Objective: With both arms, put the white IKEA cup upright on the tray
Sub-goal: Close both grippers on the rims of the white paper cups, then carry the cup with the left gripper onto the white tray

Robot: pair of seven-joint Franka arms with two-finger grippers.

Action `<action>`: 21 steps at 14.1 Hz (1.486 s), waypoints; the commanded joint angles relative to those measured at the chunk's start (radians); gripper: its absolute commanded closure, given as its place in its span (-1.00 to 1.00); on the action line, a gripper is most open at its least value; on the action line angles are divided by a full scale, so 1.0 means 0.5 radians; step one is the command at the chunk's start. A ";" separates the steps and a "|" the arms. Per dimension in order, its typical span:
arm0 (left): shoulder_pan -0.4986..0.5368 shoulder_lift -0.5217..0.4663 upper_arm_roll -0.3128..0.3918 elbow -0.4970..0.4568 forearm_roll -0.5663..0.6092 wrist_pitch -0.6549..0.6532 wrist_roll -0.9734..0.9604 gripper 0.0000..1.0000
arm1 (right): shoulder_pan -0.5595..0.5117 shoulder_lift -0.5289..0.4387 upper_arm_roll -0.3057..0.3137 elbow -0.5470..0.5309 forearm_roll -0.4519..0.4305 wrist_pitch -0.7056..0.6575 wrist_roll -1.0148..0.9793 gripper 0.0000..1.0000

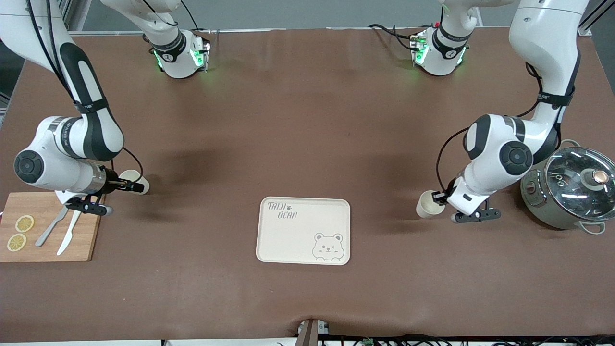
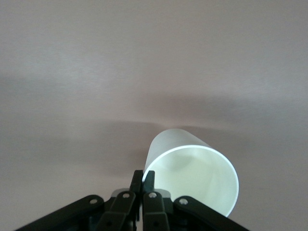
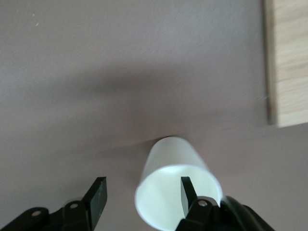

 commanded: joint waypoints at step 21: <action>-0.683 0.753 0.017 1.224 -0.074 -0.337 -1.159 1.00 | -0.121 0.025 0.029 0.214 -0.057 -0.354 -0.179 1.00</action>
